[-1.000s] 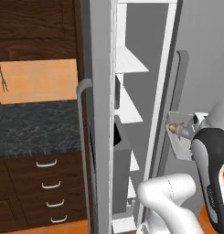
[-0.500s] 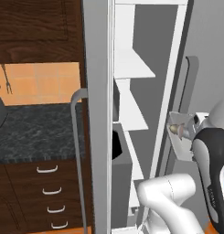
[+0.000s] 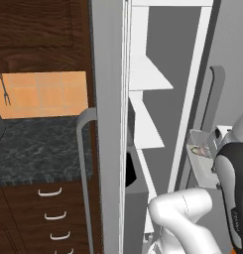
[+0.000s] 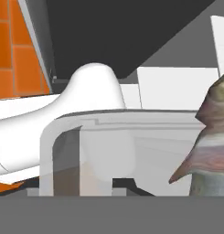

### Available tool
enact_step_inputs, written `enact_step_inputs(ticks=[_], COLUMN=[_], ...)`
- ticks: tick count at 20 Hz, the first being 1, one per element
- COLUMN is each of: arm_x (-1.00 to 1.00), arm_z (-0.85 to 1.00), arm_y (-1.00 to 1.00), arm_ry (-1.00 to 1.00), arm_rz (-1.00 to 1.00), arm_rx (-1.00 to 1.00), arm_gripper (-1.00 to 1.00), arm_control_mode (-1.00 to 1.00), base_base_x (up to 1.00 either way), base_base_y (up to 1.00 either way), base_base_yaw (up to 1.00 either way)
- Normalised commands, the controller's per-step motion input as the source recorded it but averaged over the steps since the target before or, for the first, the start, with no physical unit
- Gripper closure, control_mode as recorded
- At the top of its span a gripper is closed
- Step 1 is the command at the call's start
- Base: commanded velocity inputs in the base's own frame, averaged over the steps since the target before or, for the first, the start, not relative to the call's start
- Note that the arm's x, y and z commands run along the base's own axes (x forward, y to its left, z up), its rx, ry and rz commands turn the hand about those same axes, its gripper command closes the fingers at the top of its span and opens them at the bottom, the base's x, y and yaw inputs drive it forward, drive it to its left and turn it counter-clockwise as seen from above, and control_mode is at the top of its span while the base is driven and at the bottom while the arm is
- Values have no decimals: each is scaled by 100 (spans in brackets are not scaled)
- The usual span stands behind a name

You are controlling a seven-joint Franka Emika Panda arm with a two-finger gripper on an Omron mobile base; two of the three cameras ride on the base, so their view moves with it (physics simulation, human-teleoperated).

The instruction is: Take the meat container that has the fish and place it on the second highest rack of the freezer. Then take the vegetable container that has the lemon and garlic and place it on the highest rack of the freezer.

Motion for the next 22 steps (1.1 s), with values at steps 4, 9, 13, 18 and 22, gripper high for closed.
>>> enact_step_inputs(ticks=[4, 9, 13, 18, 22], arm_x=[-4, -36, -32, 9, 50], arm_z=[2, 0, 8, 20, -3], arm_y=[7, 45, 43, 4, 15], arm_ry=[-43, -35, -33, -22, 2], arm_rz=[7, 20, 26, 22, 8], arm_rx=[-7, -17, -13, 0, 4], arm_gripper=[100, 100, 100, 100, 100], arm_control_mode=[-100, -100, -100, -100, -100], base_base_x=[0, 0, 0, 0, 0], base_base_y=[0, 0, 0, 0, 0], base_base_yaw=[0, 0, 0, 0, 0])
